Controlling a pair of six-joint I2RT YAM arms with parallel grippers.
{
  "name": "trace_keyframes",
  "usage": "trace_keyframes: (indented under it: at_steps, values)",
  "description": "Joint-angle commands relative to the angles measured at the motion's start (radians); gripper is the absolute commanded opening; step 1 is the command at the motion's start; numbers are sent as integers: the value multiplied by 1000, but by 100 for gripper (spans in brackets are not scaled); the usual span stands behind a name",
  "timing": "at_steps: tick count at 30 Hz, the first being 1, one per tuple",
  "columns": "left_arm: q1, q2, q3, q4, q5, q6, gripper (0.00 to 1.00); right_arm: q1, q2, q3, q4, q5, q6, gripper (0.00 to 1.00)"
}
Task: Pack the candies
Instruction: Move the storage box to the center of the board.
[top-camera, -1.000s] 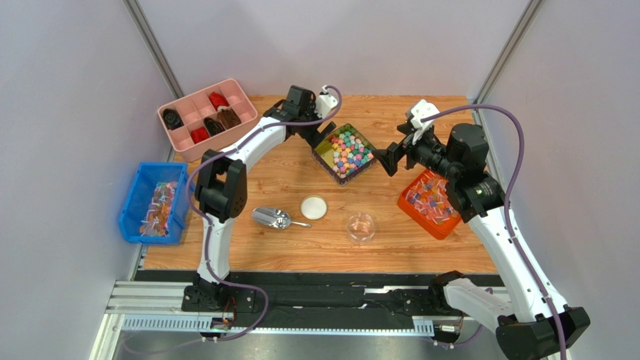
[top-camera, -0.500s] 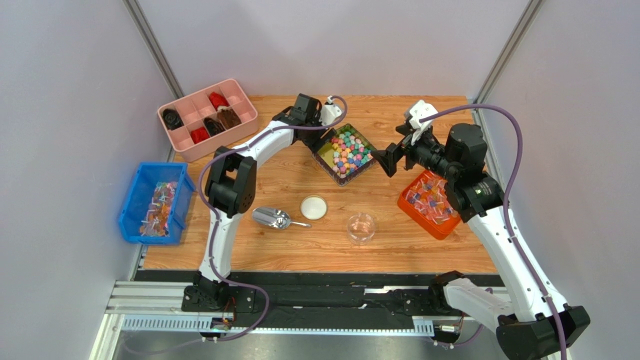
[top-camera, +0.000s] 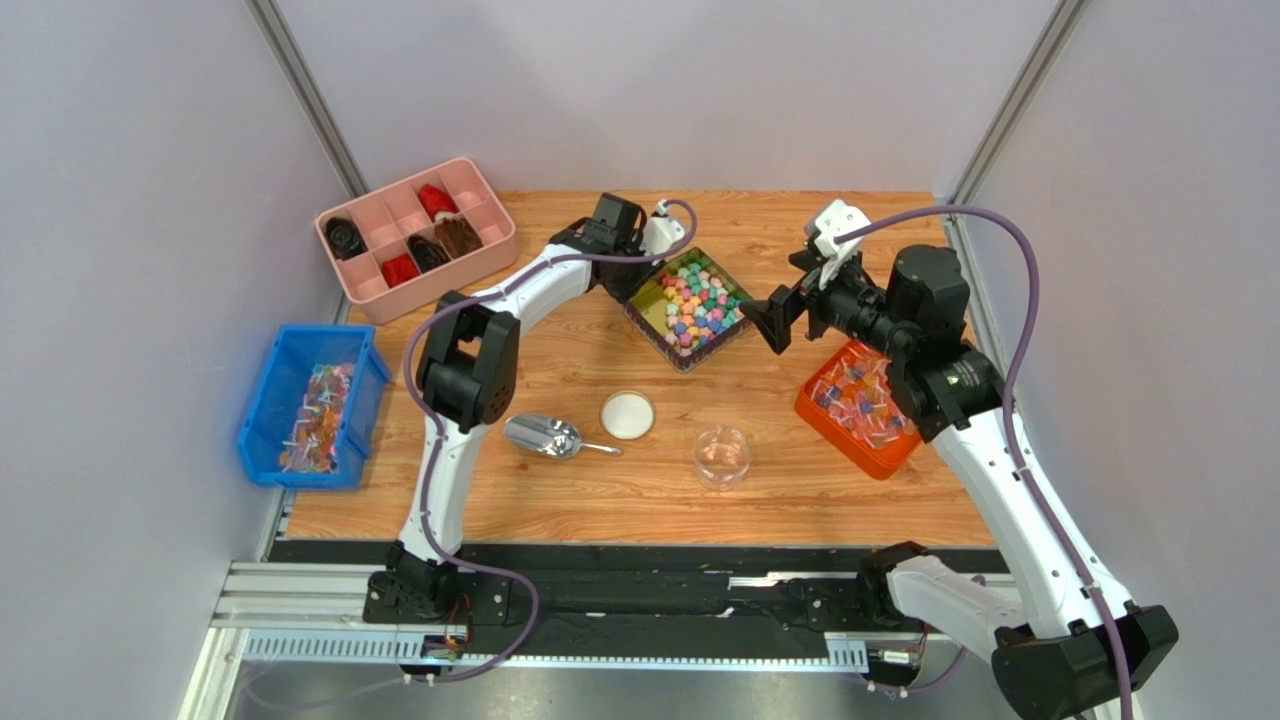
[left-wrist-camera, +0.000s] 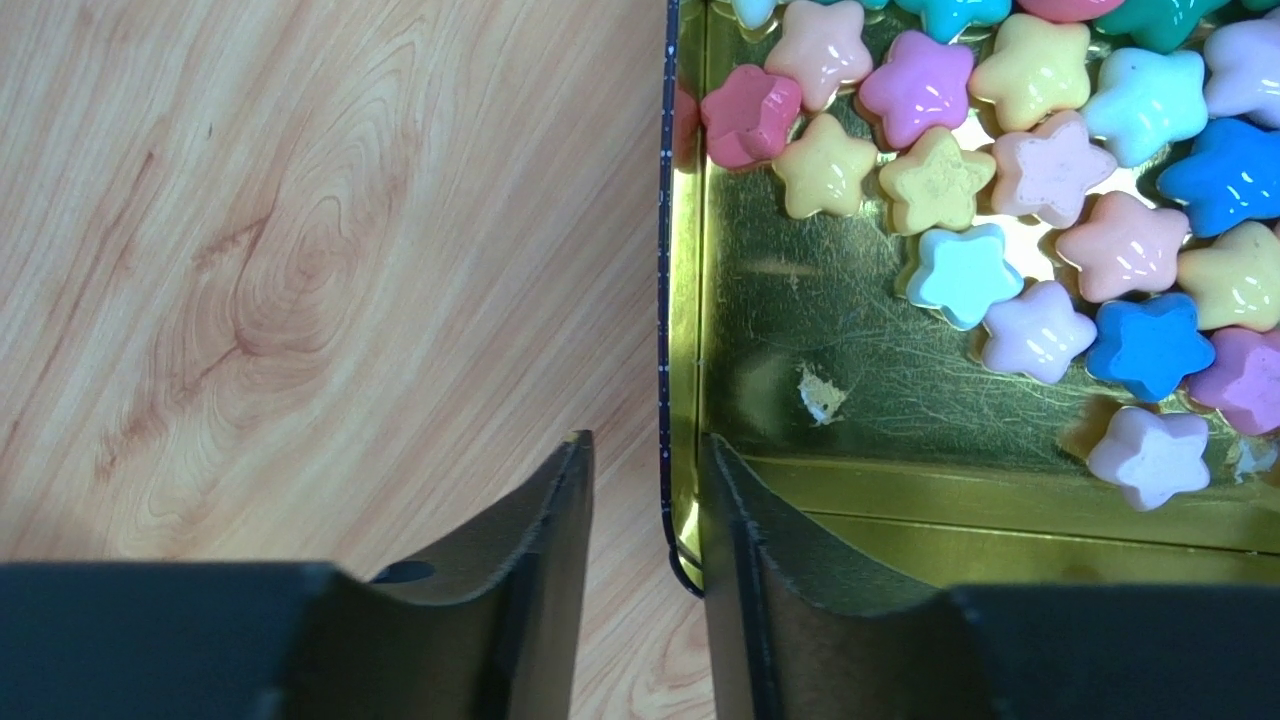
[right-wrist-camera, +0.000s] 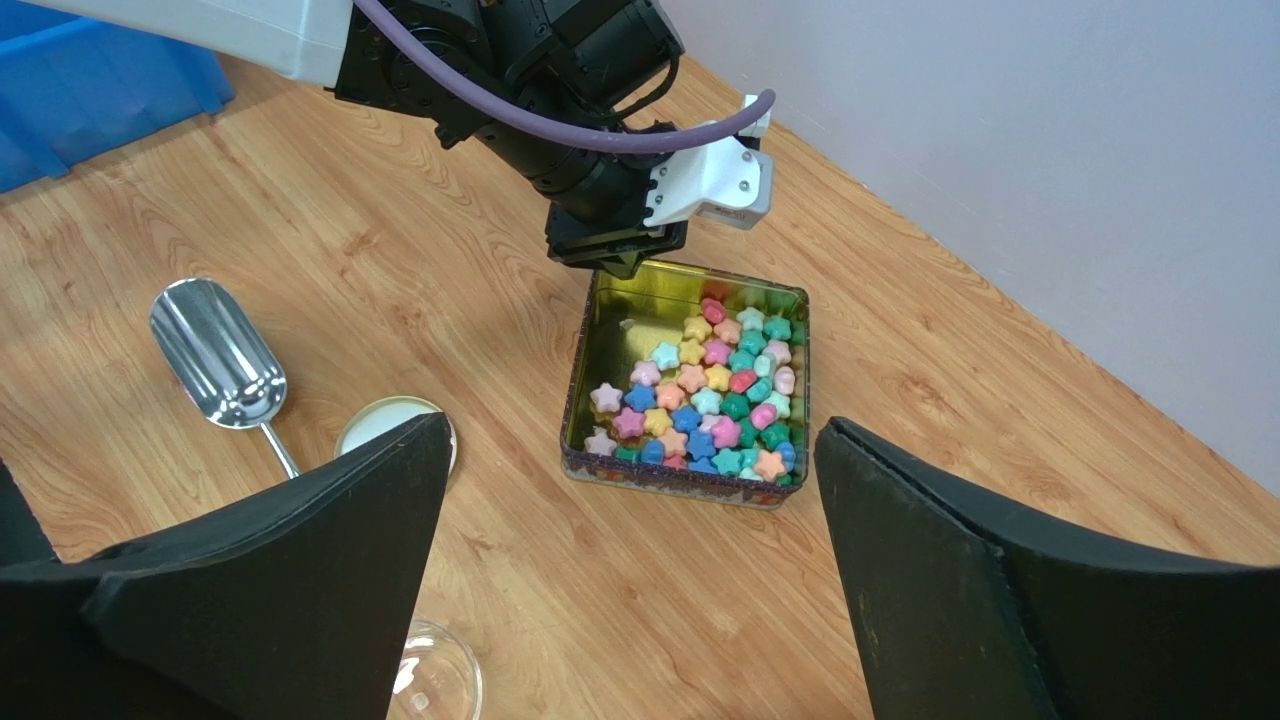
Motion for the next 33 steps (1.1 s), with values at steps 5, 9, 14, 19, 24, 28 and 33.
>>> trace_keyframes:
  at_steps: [5, 9, 14, 19, 24, 28, 33]
  values:
    - [-2, -69, -40, -53, -91, 13, 29, 6, -1, 31, 15, -13, -14, 96]
    - [18, -135, -134, -64, -146, 10, 23, 8, -1, 31, 15, -13, -14, 96]
    - [78, -200, -251, -67, -123, -28, 12, 14, -4, 31, 15, -14, -13, 96]
    - [147, -235, -306, -38, -94, -63, 2, 15, 0, 31, 15, -16, -10, 96]
    - [164, -240, -329, -27, -79, -83, 0, 18, 3, 31, 17, -16, -10, 96]
    - [170, -244, -349, -35, -117, -108, 1, 18, 2, 31, 17, -13, -13, 96]
    - [195, -273, -384, -62, -131, -135, 2, 21, 5, 31, 15, -13, -14, 96]
